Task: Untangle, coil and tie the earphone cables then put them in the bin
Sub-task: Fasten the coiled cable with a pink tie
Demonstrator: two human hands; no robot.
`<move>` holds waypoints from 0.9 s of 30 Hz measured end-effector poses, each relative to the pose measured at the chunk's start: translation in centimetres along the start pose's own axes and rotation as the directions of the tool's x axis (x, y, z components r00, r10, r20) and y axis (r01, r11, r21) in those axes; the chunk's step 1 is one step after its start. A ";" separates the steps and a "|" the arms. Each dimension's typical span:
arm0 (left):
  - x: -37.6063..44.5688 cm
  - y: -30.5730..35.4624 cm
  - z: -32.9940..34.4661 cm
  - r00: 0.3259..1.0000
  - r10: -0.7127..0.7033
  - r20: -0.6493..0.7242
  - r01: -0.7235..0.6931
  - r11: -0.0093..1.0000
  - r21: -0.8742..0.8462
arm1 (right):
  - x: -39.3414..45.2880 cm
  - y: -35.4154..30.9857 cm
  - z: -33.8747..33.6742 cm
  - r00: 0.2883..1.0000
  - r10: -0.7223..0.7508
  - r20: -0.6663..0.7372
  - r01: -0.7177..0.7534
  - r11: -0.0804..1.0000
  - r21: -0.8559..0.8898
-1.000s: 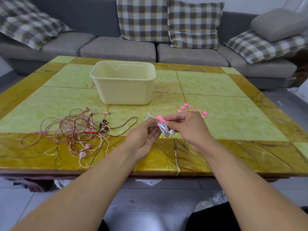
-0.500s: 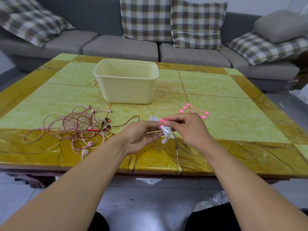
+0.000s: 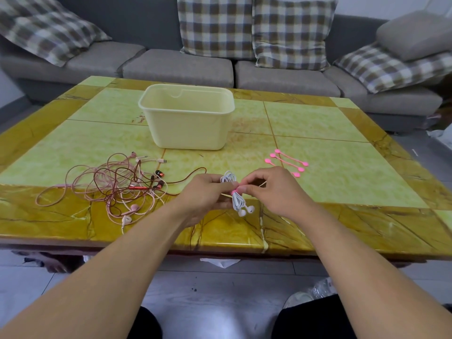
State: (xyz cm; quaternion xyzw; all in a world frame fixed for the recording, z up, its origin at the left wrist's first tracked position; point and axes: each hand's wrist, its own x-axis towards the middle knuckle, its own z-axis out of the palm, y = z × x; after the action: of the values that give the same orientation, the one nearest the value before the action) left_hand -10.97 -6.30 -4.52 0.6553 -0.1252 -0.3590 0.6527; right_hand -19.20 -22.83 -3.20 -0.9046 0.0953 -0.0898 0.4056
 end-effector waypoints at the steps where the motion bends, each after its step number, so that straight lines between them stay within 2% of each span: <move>1: 0.0 0.0 -0.1 1.000 0.015 0.009 -0.015 0.999 0.040 | 0.0 0.1 0.1 0.999 0.020 0.026 -0.020 1.000 -0.010; 4: -0.1 0.1 -0.3 0.999 -0.013 0.043 0.009 0.996 0.088 | 0.0 0.4 0.5 0.997 0.051 0.050 -0.052 0.998 0.024; 10: 0.1 0.6 -0.8 0.991 -0.104 0.080 0.106 0.994 -0.021 | -0.2 -0.1 0.8 0.996 0.083 0.008 -0.084 0.986 0.143; 15: 0.2 0.1 -0.7 0.993 -0.115 0.020 0.117 0.984 -0.133 | -0.1 -0.4 0.6 0.998 0.057 -0.034 -0.053 0.995 0.087; 22: 0.3 0.3 -0.7 0.987 -0.157 -0.013 0.148 0.953 -0.266 | -0.1 -0.8 1.0 0.997 -0.001 -0.079 0.010 0.994 0.106; 27: 0.3 0.3 -0.8 0.992 -0.124 0.003 0.122 0.968 -0.218 | -0.3 -1.2 0.8 0.998 -0.012 -0.061 0.019 0.992 0.121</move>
State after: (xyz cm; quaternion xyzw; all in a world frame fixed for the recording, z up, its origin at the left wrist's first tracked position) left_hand -10.19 -5.86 -4.45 0.5882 -0.0408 -0.4069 0.6977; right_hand -19.14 -21.41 -2.85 -0.8758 0.0949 -0.1259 0.4562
